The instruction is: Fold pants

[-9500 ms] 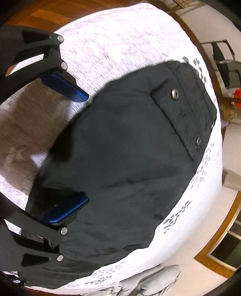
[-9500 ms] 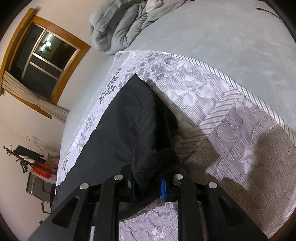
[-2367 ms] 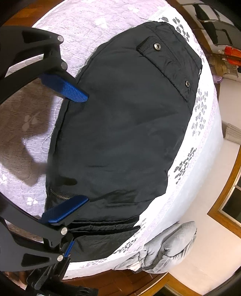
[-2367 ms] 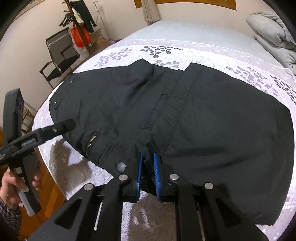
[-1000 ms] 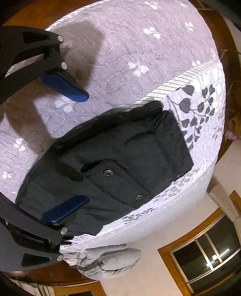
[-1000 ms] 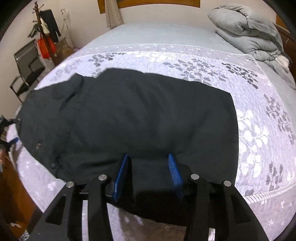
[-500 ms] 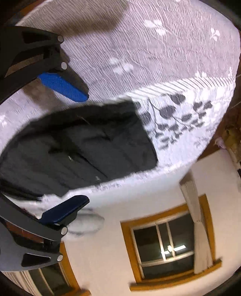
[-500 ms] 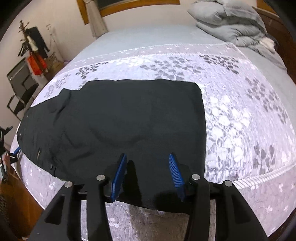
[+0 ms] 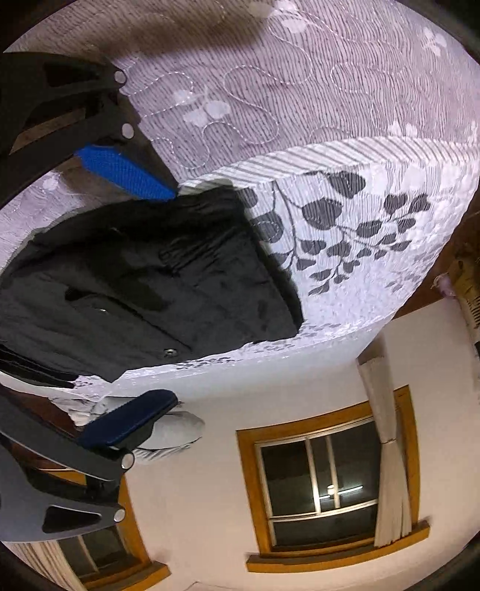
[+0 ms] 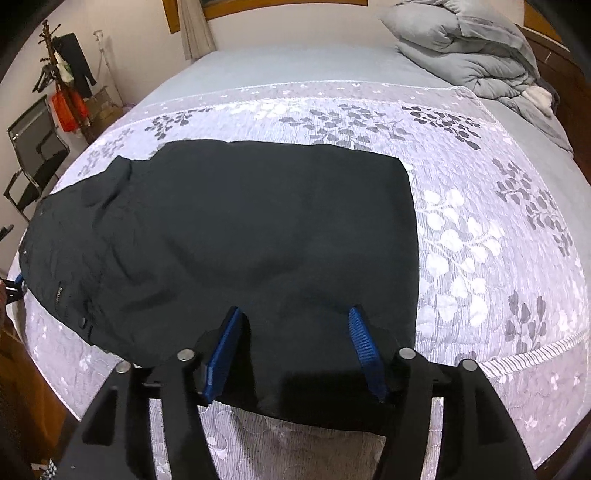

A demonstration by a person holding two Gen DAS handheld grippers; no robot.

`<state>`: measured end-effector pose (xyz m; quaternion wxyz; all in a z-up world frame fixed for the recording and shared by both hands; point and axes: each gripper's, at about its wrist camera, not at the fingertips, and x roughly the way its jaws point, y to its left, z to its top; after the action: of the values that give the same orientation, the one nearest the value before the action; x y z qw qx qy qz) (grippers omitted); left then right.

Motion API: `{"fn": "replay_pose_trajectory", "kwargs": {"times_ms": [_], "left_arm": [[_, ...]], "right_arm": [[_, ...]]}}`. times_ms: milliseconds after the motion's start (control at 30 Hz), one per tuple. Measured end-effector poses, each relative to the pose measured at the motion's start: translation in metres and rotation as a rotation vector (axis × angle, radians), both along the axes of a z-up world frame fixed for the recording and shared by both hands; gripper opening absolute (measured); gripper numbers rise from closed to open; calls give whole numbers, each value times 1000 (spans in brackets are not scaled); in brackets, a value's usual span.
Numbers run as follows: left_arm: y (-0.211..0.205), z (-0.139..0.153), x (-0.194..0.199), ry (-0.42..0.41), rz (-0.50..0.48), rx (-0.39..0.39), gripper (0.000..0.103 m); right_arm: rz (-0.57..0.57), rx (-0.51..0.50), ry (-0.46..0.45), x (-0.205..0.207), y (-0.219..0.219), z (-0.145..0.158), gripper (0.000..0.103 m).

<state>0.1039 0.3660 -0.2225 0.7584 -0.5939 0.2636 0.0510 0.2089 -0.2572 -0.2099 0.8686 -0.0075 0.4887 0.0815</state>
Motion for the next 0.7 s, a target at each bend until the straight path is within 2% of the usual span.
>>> {"fn": "replay_pose_trajectory", "kwargs": {"times_ms": [100,200,300,367,400,467,500,567,600,700], "left_arm": [[0,-2,4,0,-26,-14,100],[-8,0,18,115,-124,78,100],[-18,3,26,149,-121,141,100],[-21,5,30,148,-114,149,99],[-21,6,30,133,-111,138,96],[-24,4,32,155,-111,131,63],[-26,1,34,182,-117,129,55],[-25,-7,36,179,-118,110,56],[-24,-9,38,175,-122,103,61],[-22,-9,45,128,-130,63,89]], "right_arm": [[0,-2,1,0,1,-1,64],[2,-4,1,0,2,-1,66],[5,-9,-3,0,2,-2,67],[5,-7,-2,0,2,-3,67],[5,-5,-2,0,1,-3,67],[4,-4,-2,1,1,-4,67],[4,-3,-2,1,1,-4,68],[5,-4,-2,1,2,-5,69],[6,-5,-3,0,3,-5,69],[7,-7,-4,0,4,-6,70]]}}
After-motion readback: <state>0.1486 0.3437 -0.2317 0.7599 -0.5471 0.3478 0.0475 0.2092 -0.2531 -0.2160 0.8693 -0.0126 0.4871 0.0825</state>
